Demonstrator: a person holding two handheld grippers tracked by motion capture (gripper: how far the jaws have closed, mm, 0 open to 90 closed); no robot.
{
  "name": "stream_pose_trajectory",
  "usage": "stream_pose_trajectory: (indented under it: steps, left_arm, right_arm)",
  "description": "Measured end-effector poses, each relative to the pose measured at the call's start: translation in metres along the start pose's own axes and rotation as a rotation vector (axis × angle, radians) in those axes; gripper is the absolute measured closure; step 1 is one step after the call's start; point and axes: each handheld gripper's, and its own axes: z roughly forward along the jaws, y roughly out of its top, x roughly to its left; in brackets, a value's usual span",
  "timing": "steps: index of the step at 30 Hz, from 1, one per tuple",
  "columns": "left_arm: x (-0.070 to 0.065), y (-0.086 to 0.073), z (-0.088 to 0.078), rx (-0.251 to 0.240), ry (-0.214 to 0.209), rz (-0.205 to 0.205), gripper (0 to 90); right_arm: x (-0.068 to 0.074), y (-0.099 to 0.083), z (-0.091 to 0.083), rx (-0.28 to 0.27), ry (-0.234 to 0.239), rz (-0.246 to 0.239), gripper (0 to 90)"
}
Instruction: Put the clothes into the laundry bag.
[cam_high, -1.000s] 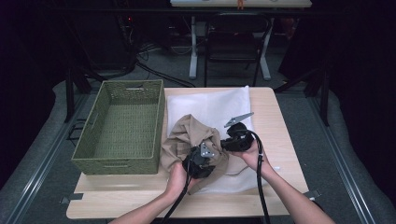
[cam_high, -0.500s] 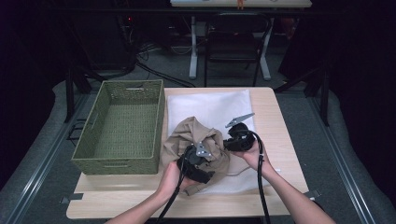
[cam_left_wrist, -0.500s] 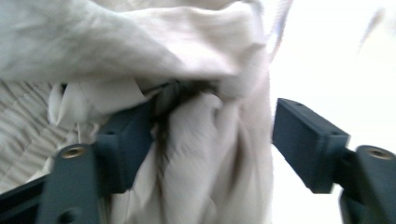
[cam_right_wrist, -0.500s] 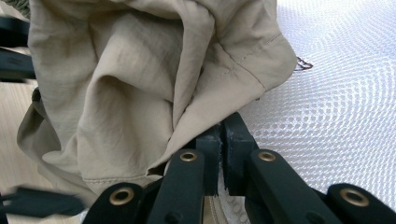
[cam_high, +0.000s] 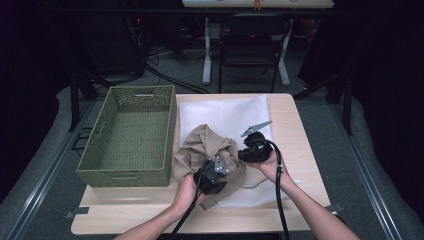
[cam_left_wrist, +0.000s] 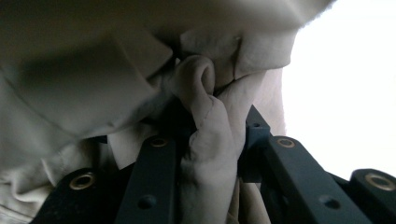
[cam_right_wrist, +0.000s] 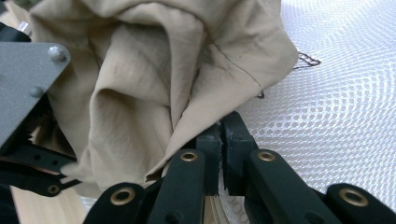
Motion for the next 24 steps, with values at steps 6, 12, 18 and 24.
stream_pose_trajectory:
  steps: [6, 12, 18, 24]
  left_arm:
    - [0.001, 0.005, 0.002, -0.024, -0.013, -0.095, 73.1]
    - [0.014, 0.001, 0.012, -0.01, -0.045, -0.145, 68.6]
    - [0.011, 0.003, -0.01, -0.017, -0.074, -0.086, 50.9]
    - [0.01, 0.003, -0.038, -0.024, -0.086, -0.067, 37.1]
  right_arm:
    - [0.002, 0.004, -0.012, -0.052, 0.027, 0.016, 87.7]
    - [0.002, 0.0, -0.002, -0.013, 0.016, 0.01, 87.5]
    - [-0.001, -0.001, -0.002, -0.016, 0.0, 0.005, 87.2]
    - [-0.002, 0.0, -0.001, -0.014, -0.006, -0.003, 87.2]
